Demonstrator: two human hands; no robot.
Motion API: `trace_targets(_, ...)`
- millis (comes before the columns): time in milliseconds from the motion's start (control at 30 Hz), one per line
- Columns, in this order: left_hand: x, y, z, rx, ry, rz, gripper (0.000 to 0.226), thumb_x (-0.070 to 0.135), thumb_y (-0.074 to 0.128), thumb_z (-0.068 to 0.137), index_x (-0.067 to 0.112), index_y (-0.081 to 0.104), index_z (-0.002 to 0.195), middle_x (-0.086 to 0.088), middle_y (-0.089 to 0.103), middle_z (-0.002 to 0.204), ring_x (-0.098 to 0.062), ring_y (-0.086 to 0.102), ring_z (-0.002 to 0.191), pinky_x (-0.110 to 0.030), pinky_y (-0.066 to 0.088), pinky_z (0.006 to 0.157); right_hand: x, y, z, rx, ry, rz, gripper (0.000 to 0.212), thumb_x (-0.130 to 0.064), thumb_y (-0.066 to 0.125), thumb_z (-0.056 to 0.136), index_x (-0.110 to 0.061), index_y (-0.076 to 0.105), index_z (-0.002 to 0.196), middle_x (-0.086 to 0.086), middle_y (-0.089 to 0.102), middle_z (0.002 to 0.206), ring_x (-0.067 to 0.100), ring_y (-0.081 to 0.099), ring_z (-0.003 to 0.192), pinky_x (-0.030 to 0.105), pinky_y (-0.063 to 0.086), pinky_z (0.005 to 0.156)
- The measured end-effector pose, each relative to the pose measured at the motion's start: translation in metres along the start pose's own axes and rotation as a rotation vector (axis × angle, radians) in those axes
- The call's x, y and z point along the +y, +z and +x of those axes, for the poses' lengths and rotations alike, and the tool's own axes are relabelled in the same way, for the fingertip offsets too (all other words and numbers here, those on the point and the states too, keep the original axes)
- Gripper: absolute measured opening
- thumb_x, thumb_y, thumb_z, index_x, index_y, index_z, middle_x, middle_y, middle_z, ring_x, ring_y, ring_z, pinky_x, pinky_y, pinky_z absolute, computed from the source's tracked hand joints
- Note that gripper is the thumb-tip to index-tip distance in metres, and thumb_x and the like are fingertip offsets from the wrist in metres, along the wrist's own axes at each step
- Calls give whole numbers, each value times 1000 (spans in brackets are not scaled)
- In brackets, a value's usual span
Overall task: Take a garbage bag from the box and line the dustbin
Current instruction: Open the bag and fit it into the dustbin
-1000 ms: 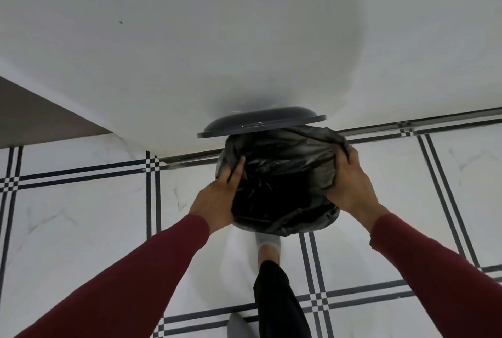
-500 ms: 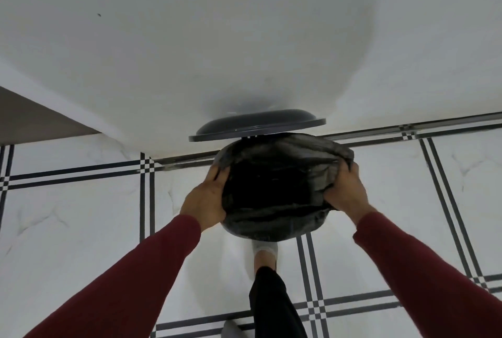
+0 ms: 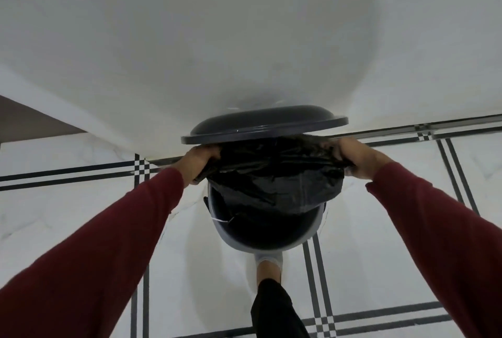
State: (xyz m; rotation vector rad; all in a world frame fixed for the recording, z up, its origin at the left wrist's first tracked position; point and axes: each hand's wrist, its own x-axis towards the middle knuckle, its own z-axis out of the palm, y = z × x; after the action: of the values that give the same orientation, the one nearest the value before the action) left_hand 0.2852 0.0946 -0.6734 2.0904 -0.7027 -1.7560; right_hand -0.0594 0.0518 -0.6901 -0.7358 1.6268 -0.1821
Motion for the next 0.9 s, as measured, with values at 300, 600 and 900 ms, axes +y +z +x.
trace_targets(300,-77,-23,10,-70,-283,-616,9,26,66,95,25,69,87,9,63,74,-3,47,44,-13,28,33,85,5,-31,-171,401,829,17,4,57,56,-9,55,66,0,51,57,10,48,41,13,42,38)
trace_targets(600,-102,17,-50,215,-299,-528,23,2,71,89,-1,66,112,-9,63,81,-12,58,55,-18,51,45,125,36,-77,-34,353,798,24,6,57,80,-6,68,98,13,64,93,25,63,73,30,57,62)
trace_targets(900,-119,19,-82,15,-447,-1036,22,7,42,106,4,60,94,-16,72,98,-28,74,83,-45,59,65,132,48,-92,54,265,399,24,12,46,92,-5,63,91,11,58,92,17,57,79,26,53,64)
